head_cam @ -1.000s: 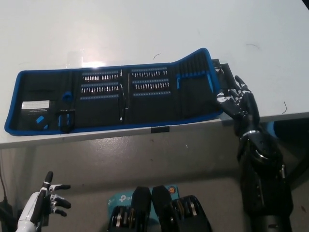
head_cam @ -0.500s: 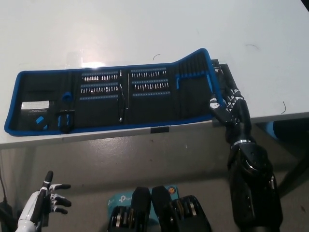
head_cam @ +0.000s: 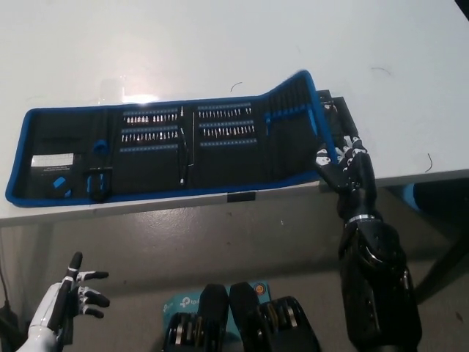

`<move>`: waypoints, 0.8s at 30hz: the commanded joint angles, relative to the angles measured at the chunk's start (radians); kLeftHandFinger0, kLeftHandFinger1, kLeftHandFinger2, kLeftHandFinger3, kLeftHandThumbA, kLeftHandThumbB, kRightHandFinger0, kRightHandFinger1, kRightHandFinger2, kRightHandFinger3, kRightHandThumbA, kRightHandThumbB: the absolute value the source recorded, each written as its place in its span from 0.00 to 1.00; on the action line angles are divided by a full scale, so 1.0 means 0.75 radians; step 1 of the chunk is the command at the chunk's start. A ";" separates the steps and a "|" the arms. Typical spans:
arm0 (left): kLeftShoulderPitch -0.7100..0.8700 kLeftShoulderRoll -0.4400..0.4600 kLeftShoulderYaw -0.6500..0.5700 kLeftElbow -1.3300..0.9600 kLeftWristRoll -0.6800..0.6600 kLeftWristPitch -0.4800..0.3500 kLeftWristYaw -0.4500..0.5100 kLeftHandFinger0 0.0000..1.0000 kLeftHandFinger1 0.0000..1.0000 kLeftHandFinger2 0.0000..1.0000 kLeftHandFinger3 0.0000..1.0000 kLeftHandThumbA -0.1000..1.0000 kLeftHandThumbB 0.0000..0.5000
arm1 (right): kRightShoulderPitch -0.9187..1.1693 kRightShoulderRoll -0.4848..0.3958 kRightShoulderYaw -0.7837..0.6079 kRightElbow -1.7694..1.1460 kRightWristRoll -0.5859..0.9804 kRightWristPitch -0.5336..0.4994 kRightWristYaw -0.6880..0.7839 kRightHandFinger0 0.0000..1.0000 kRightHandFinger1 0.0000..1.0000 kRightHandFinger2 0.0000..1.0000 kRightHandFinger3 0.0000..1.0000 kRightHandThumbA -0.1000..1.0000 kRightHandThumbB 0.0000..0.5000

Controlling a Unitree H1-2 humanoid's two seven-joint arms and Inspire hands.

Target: The robot uses its right hand to lift an edge of the toolkit kept in middle of the desk and make one fold in it

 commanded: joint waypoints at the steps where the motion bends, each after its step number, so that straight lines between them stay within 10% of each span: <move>1: -0.039 0.041 -0.015 -0.032 0.010 0.006 -0.029 0.40 0.43 0.35 0.62 1.00 0.98 | 0.005 0.087 0.042 0.086 0.041 0.028 0.016 0.01 0.01 0.11 1.00 0.17 0.27; 3: -0.047 0.045 -0.021 -0.029 0.012 0.010 -0.031 0.40 0.43 0.35 0.62 1.00 0.98 | 0.006 0.085 0.037 0.087 0.046 0.022 0.013 0.00 0.00 0.06 1.00 0.16 0.27; 5: -0.054 0.046 -0.030 -0.036 0.011 0.018 -0.034 0.39 0.43 0.34 0.61 1.00 0.93 | -0.004 0.063 0.074 0.129 0.011 -0.078 0.033 0.00 0.00 0.03 0.74 0.00 0.11; 6: -0.058 0.047 -0.032 -0.040 0.010 0.015 -0.034 0.40 0.43 0.34 0.61 1.00 0.97 | -0.022 0.042 0.103 0.147 -0.018 -0.082 0.044 0.00 0.00 0.00 0.39 0.00 0.04; 9: -0.066 0.058 -0.040 -0.029 0.009 0.006 -0.043 0.41 0.43 0.33 0.62 1.00 1.00 | -0.045 0.010 0.155 0.162 -0.058 -0.084 0.051 0.00 0.00 0.00 0.20 0.00 0.07; 24: -0.075 0.082 -0.064 -0.026 0.016 0.015 -0.070 0.44 0.44 0.34 0.62 1.00 0.99 | -0.060 -0.050 0.255 0.163 -0.146 -0.147 0.016 0.00 0.00 0.06 0.21 0.00 0.00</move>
